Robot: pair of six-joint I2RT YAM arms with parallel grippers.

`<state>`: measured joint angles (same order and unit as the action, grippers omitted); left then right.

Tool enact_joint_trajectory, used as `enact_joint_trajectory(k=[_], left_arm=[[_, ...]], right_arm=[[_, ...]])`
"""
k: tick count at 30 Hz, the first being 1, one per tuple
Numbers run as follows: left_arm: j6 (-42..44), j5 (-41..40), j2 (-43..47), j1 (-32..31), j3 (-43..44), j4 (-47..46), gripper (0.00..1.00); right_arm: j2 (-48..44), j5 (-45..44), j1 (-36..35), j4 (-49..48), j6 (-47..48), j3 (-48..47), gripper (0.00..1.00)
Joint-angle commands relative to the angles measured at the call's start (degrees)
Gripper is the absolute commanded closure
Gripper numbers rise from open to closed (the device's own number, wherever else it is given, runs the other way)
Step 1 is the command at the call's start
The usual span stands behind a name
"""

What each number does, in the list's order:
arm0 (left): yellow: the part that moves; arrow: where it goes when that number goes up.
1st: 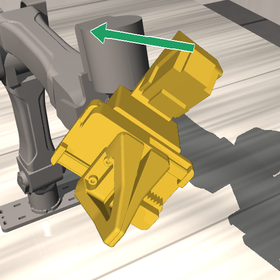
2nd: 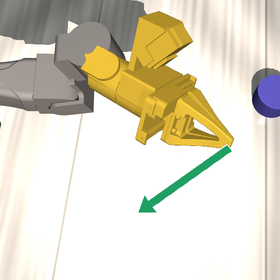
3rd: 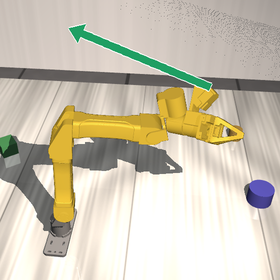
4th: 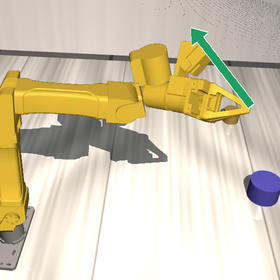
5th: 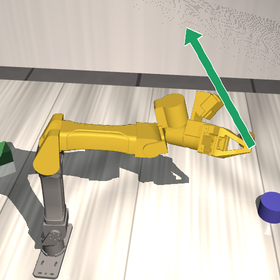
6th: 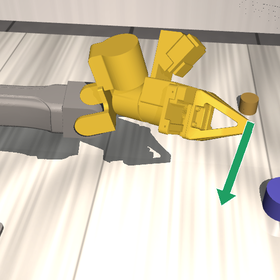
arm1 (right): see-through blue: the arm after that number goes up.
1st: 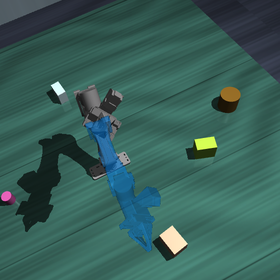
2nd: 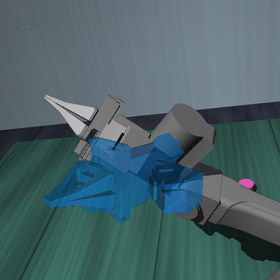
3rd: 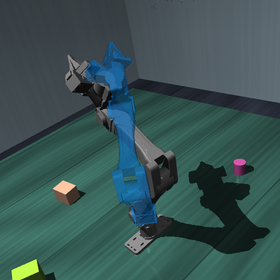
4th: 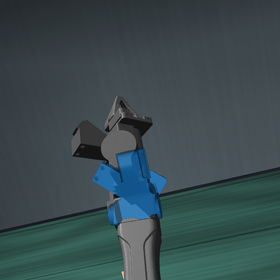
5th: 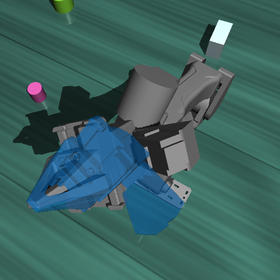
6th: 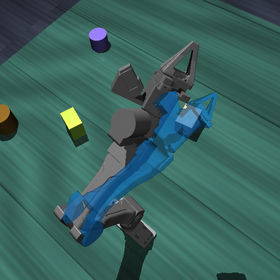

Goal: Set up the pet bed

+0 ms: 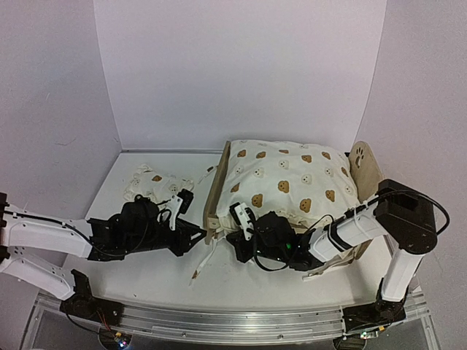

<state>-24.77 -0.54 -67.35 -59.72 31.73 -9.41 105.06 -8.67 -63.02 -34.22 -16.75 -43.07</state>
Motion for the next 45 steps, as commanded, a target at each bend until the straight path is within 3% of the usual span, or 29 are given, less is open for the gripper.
enact_joint_trajectory(k=[1,7,10,19,32,40,45], left_arm=[[21.7,-11.5,-3.5,-3.3,-4.9,-21.1,0.71],[38.0,-15.1,-11.6,-3.9,-4.5,-29.2,0.66],[44.5,-17.2,-15.5,-4.3,-2.7,-30.8,0.72],[55.1,-18.9,-24.0,-4.7,2.2,-32.6,0.75],[49.6,-22.0,-30.3,-4.5,6.9,-34.4,0.77],[46.4,-18.3,-27.5,-2.7,5.6,-34.3,0.98],[46.1,-13.9,-26.0,-2.1,5.0,-33.0,1.00]], right_arm=[[-3.3,3.8,0.5,-8.2,1.0,1.5,1.00],[-2.1,5.6,1.0,-9.9,0.8,1.3,1.00],[-2.5,6.1,1.1,-10.2,0.7,1.6,1.00],[-3.1,7.0,1.3,-11.0,0.3,2.6,1.00],[-3.1,7.3,1.4,-12.0,0.0,3.2,1.00],[-2.4,6.7,1.4,-12.3,-0.2,2.1,1.00],[-2.2,6.3,1.7,-12.2,0.1,1.4,1.00]])
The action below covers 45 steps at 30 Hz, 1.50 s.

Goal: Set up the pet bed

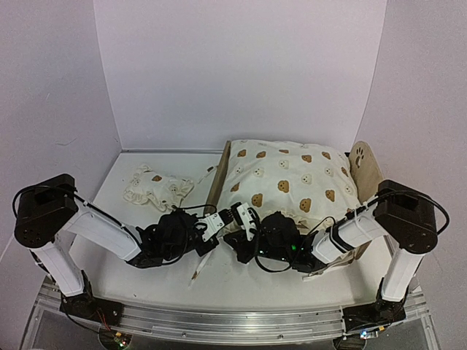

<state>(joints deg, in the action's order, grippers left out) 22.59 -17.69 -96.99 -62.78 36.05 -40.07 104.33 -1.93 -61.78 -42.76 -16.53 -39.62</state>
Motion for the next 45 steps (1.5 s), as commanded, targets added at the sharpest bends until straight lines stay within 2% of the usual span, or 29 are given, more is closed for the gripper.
enact_joint_trajectory(k=[1,7,14,16,21,25,36,39,42,45], left_arm=[[-1.6,3.9,4.3,1.0,0.7,-1.3,1.00],[-5.8,7.0,9.8,1.4,-2.0,2.3,1.00],[-8.7,9.7,10.9,1.6,-3.0,5.5,1.00],[-9.7,11.8,11.3,2.1,-2.9,6.3,1.00],[-12.0,13.2,12.5,3.6,-2.6,8.6,1.00],[-14.7,16.2,13.8,4.5,-2.1,10.3,1.00],[-23.6,27.1,13.0,8.9,0.1,14.1,1.00],[-24.7,28.2,11.8,9.3,0.7,14.4,1.00],[-25.3,28.5,11.0,9.5,1.1,14.8,1.00],[-26.2,28.5,10.9,9.7,1.2,15.3,1.00]], right_arm=[[-1.5,-0.5,0.5,-3.7,0.0,-2.1,1.00],[-0.7,0.4,0.8,-4.0,1.8,-3.7,1.00],[1.8,3.3,0.8,-4.5,3.9,-7.2,1.00],[2.5,2.3,0.8,-4.5,4.2,-7.7,1.00],[2.7,-6.7,1.2,-4.5,2.1,-7.2,1.00],[3.4,-6.4,1.3,-6.8,2.1,-7.0,1.00],[8.8,9.5,6.5,-16.5,-1.5,-8.7,1.00],[9.5,14.0,7.9,-18.5,-1.3,-8.7,1.00],[11.4,22.4,9.3,-19.2,-2.4,-11.1,1.00],[12.4,23.5,9.5,-20.0,-2.8,-12.0,1.00]])
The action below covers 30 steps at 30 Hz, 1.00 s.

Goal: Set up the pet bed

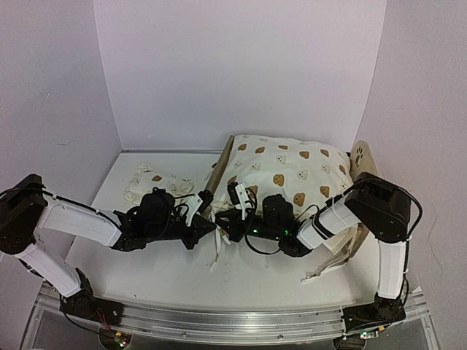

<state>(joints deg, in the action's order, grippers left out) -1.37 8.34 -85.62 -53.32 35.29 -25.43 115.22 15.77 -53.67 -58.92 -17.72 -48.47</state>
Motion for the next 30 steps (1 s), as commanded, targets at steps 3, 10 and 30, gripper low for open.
enact_joint_trajectory(k=[3,10,30], left_arm=[[-3.3,2.1,-0.4,0.6,1.5,0.9,1.00],[-6.1,1.7,2.7,2.3,-0.4,2.0,0.81],[13.2,-0.5,3.2,10.2,2.9,3.0,0.94]], right_arm=[[2.7,5.8,1.4,-4.2,-1.6,-3.9,1.00],[3.0,-1.4,1.4,-4.2,-1.3,-3.4,1.00],[2.2,-0.5,1.5,-2.7,-1.1,-3.5,1.00]])
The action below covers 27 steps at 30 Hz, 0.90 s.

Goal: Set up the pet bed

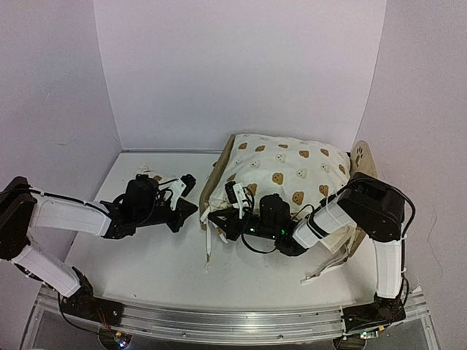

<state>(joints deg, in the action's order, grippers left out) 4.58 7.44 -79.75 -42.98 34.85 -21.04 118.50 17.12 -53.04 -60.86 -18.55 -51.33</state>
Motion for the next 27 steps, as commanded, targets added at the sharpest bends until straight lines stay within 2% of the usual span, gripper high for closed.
enact_joint_trajectory(k=[1,5,11,18,23,27], left_arm=[[7.8,1.1,-3.3,-0.2,3.6,-1.4,0.93],[8.0,3.9,-3.6,-0.2,3.6,-1.4,0.90],[10.2,9.6,-5.0,-0.6,4.1,-1.7,0.79],[13.7,10.9,-6.3,-0.8,5.4,-2.2,0.75],[13.9,7.4,-8.8,-0.8,7.6,-2.7,0.71],[14.3,8.1,-9.8,-0.8,8.6,-3.1,0.69]], right_arm=[[-1.0,-1.7,0.8,-0.7,-0.2,-0.7,1.00],[-1.0,-1.8,0.8,-0.6,-0.3,-0.9,1.00],[-1.0,-1.3,0.8,-0.2,-0.3,-1.5,1.00],[-1.2,-0.7,0.8,0.1,-0.3,-1.8,1.00],[-1.0,0.3,0.8,0.2,-0.3,-2.0,1.00],[-1.2,1.1,0.8,0.3,-0.2,-2.0,1.00]])
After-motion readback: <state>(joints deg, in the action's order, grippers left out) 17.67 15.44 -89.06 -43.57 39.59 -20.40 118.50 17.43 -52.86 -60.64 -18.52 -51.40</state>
